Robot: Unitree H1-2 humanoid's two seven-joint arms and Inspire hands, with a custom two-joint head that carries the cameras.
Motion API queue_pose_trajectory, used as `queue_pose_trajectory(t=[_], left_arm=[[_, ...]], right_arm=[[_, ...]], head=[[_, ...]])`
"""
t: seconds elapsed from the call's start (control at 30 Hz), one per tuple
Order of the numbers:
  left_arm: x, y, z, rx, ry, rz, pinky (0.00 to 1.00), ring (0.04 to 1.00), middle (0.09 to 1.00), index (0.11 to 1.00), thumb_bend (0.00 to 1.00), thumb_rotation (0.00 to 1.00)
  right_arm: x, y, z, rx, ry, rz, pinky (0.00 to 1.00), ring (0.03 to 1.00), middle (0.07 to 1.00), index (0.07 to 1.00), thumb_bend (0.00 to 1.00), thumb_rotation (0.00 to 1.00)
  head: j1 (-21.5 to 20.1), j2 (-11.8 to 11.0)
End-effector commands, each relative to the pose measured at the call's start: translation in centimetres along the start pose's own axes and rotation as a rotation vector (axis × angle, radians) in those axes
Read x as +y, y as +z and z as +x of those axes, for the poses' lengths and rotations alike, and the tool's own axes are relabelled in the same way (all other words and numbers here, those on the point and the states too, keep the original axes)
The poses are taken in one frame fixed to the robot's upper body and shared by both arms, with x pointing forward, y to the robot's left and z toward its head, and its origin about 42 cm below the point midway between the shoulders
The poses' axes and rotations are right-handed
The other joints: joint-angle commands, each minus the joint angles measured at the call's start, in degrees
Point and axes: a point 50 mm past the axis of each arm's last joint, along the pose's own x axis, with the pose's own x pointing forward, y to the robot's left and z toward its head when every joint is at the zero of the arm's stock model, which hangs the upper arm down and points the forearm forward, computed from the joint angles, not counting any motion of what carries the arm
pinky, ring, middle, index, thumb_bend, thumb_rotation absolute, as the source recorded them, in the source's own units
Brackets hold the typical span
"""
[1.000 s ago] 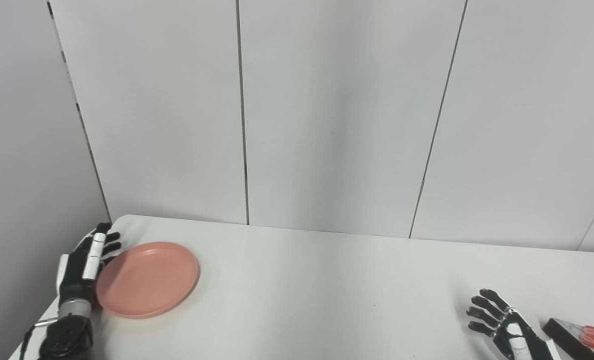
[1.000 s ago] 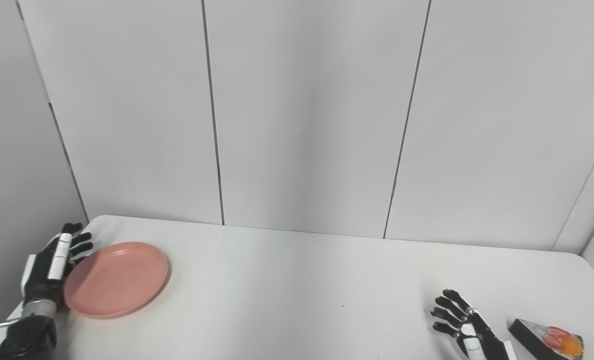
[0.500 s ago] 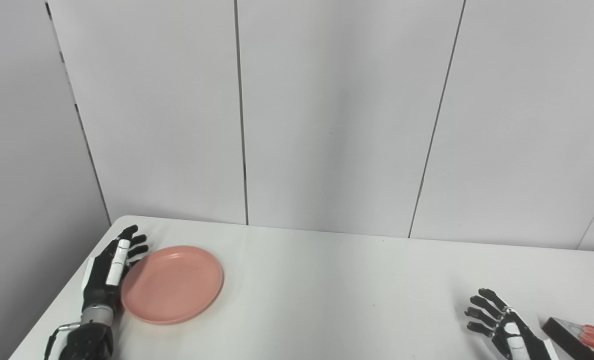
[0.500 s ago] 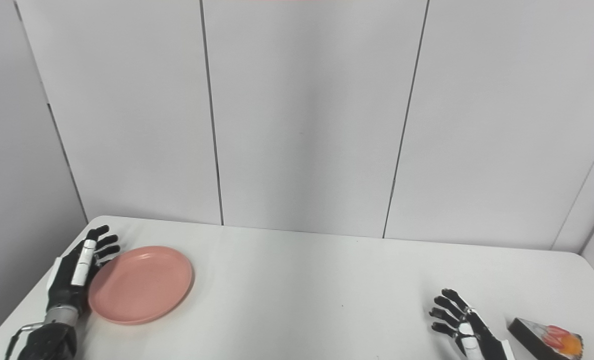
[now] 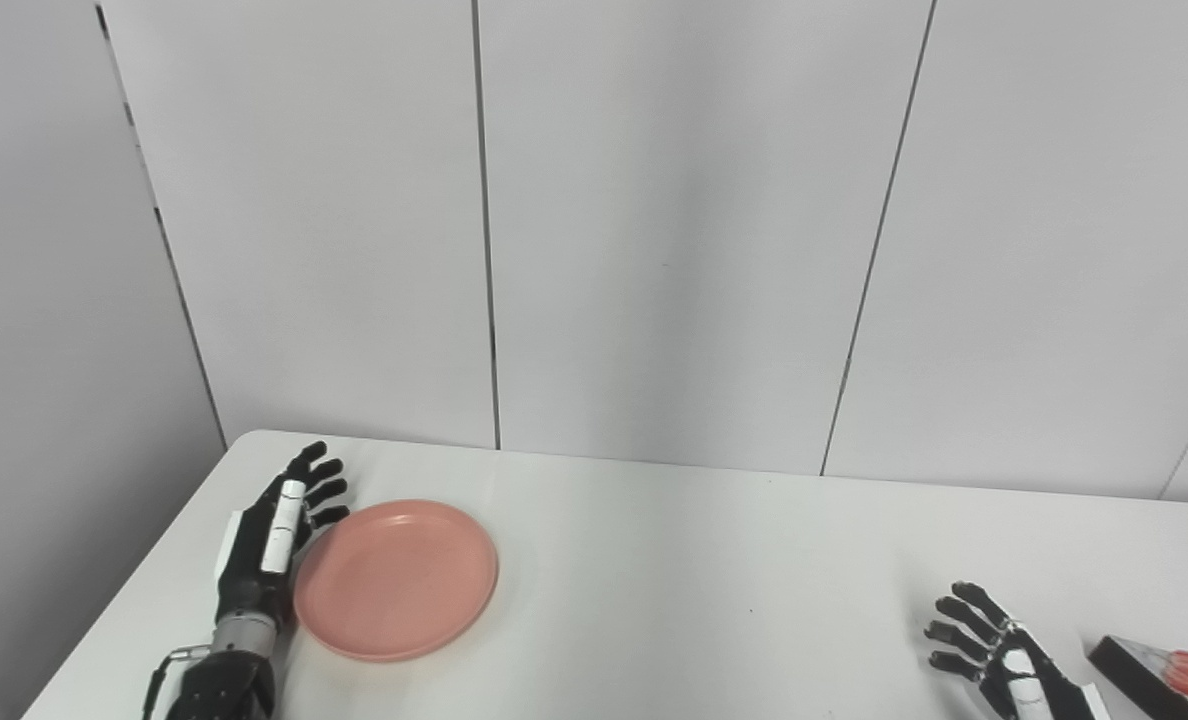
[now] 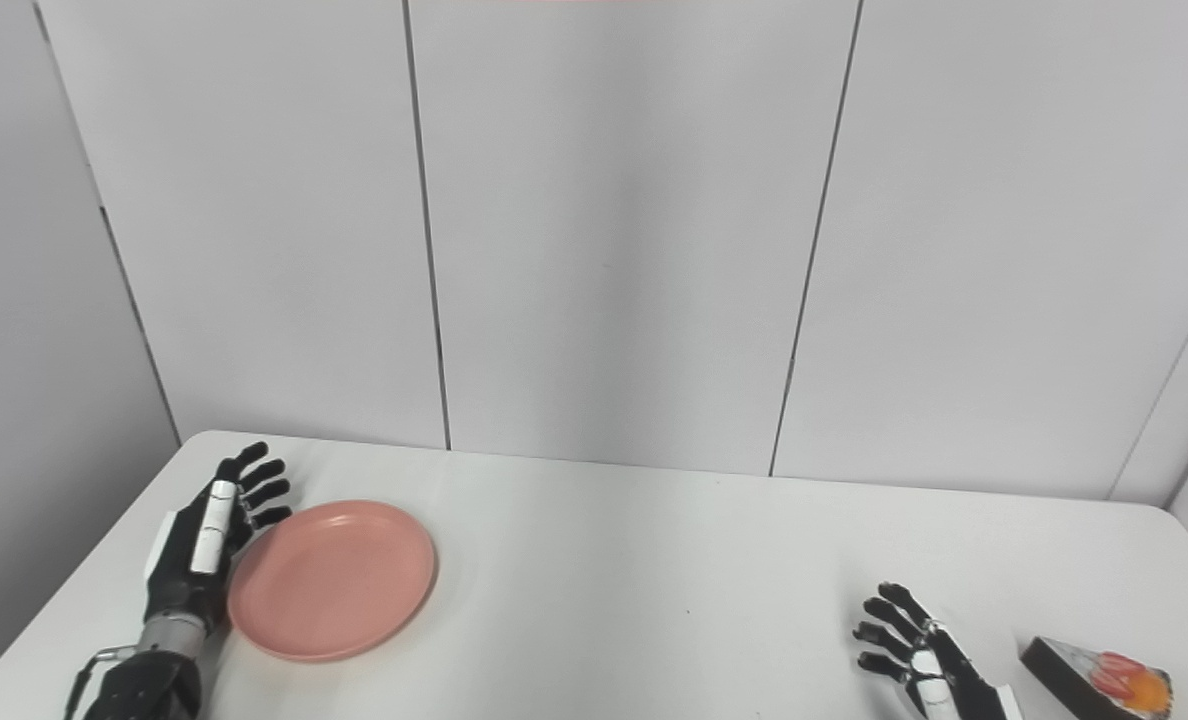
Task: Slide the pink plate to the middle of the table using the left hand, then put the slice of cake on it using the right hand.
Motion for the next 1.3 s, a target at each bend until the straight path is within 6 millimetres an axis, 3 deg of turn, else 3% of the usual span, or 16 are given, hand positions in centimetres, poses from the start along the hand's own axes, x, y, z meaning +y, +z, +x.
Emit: queue_pose_trajectory(t=[0.0, 0.33, 0.7, 0.87, 1.27], left_arm=[[-1.3, 0.6, 0.5, -0.029, -0.031, -0.025, 0.68, 0.774, 0.79, 0.803, 0.77, 0.88], [-6.1, -0.4, -0.8, 0.032, -0.148, 0.003, 0.71, 0.796, 0.801, 0.808, 0.75, 0.91], [-9.6, -1.5, -2.5, 0.088, -0.208, 0.01, 0.69, 0.788, 0.802, 0.792, 0.7, 0.94], [-11.0, -1.5, -2.8, 0.096, -0.223, -0.032, 0.71, 0.799, 0.818, 0.812, 0.73, 0.93], [-15.3, -1.0, -3.0, 0.099, -0.304, -0.099, 0.7, 0.792, 0.807, 0.805, 0.75, 0.93]], right_arm=[[2.3, -4.8, -5.1, 0.204, -0.014, 0.076, 0.71, 0.76, 0.809, 0.827, 0.85, 0.94], [3.1, -4.3, -4.8, 0.194, -0.008, 0.081, 0.71, 0.753, 0.804, 0.821, 0.86, 0.93], [3.8, -3.6, -4.6, 0.186, 0.001, 0.073, 0.71, 0.756, 0.807, 0.83, 0.84, 0.95], [4.3, -3.4, -4.4, 0.189, 0.003, 0.064, 0.71, 0.755, 0.809, 0.834, 0.82, 0.96], [6.9, -2.1, -3.7, 0.18, 0.004, 0.048, 0.71, 0.76, 0.822, 0.838, 0.8, 0.98]], head=[[-0.24, 0.17], [-1.71, 0.99], [-3.57, 2.05], [-4.81, 2.44], [-13.31, 4.33]])
